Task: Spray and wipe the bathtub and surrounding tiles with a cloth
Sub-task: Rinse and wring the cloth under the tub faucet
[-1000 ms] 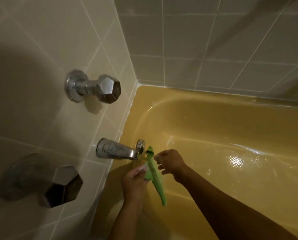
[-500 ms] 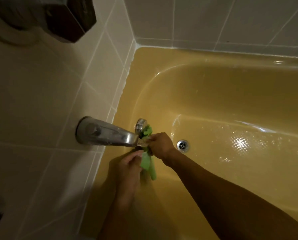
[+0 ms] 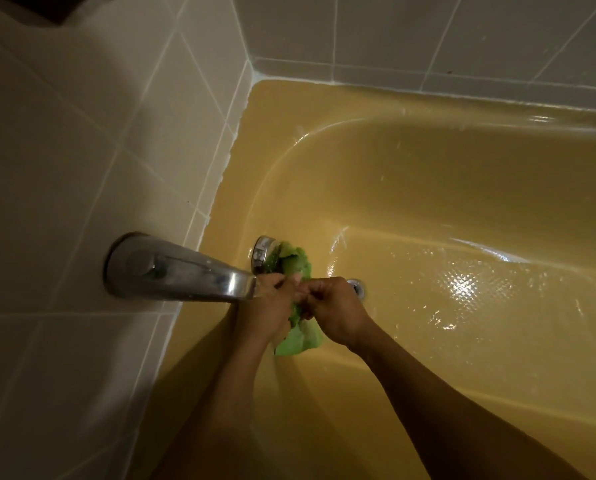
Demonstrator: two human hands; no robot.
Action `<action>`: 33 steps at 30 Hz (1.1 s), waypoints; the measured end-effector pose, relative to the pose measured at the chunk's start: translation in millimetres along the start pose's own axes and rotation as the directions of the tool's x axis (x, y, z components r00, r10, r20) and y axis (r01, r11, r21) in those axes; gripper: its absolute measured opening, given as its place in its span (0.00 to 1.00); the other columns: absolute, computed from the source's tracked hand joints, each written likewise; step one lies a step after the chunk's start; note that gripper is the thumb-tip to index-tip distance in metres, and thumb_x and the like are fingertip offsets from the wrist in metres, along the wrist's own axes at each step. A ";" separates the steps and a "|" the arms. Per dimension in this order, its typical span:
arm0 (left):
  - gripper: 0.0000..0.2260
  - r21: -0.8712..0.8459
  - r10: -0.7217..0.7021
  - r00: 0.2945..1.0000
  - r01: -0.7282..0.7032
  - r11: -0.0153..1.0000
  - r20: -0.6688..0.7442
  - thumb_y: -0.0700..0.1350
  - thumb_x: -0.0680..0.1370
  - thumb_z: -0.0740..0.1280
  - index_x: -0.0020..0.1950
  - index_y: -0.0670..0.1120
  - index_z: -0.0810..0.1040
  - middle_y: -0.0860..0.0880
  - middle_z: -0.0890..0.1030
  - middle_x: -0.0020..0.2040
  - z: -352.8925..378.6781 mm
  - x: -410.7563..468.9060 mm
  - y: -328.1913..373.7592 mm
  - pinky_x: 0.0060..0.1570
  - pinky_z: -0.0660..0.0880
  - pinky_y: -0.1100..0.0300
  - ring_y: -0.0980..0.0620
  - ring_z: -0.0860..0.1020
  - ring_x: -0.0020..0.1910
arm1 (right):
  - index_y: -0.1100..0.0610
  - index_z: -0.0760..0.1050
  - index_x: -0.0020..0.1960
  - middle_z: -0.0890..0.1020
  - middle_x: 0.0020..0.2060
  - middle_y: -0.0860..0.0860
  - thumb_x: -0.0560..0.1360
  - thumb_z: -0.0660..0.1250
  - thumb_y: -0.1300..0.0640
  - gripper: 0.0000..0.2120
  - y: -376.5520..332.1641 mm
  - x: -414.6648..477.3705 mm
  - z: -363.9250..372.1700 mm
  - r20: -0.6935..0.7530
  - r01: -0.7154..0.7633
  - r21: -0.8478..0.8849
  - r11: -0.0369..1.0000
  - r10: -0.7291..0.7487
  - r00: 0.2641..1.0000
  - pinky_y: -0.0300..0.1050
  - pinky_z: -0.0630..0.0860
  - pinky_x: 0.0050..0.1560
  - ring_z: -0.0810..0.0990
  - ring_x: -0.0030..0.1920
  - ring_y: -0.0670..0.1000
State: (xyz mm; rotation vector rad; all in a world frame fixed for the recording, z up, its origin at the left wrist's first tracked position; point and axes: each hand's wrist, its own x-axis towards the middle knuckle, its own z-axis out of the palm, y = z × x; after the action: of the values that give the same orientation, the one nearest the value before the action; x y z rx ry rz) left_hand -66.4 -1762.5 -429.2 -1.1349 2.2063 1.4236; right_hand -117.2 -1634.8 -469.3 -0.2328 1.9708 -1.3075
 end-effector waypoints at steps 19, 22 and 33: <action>0.06 -0.267 -0.009 0.990 -0.029 0.963 -0.139 0.49 0.84 0.64 0.55 0.50 0.80 0.57 0.81 0.44 11.5 -37.8 11.4 0.41 0.74 0.64 0.59 0.79 0.46 | 0.54 0.84 0.41 0.82 0.38 0.43 0.76 0.73 0.61 0.06 -6.2 -36.8 -6.6 -0.173 0.193 -0.115 0.974 -0.211 0.962 0.30 0.69 0.45 0.78 0.42 0.41; 0.08 -0.277 -0.022 0.987 -0.023 0.960 -0.158 0.51 0.85 0.62 0.56 0.49 0.78 0.53 0.82 0.48 8.6 -41.9 14.6 0.38 0.70 0.63 0.60 0.77 0.46 | 0.52 0.85 0.40 0.84 0.37 0.44 0.75 0.73 0.62 0.08 -13.0 -45.5 -6.1 -0.292 0.160 -0.158 0.974 -0.201 0.935 0.30 0.70 0.44 0.79 0.41 0.42; 0.20 -0.037 0.282 0.933 -0.281 0.959 0.224 0.34 0.79 0.69 0.56 0.61 0.83 0.61 0.80 0.62 -29.7 -30.5 3.7 0.65 0.74 0.59 0.62 0.77 0.63 | 0.52 0.87 0.46 0.86 0.45 0.44 0.74 0.74 0.62 0.06 -38.2 -63.1 -34.0 -0.117 0.202 -0.317 0.927 -0.250 0.961 0.48 0.73 0.50 0.73 0.43 0.42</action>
State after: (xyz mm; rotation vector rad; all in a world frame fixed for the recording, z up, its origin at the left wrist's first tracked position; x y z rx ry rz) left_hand -44.1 -1773.3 -394.4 -0.6323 2.2651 1.5799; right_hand -104.7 -1595.2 -399.5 -0.5361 2.3333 -1.1868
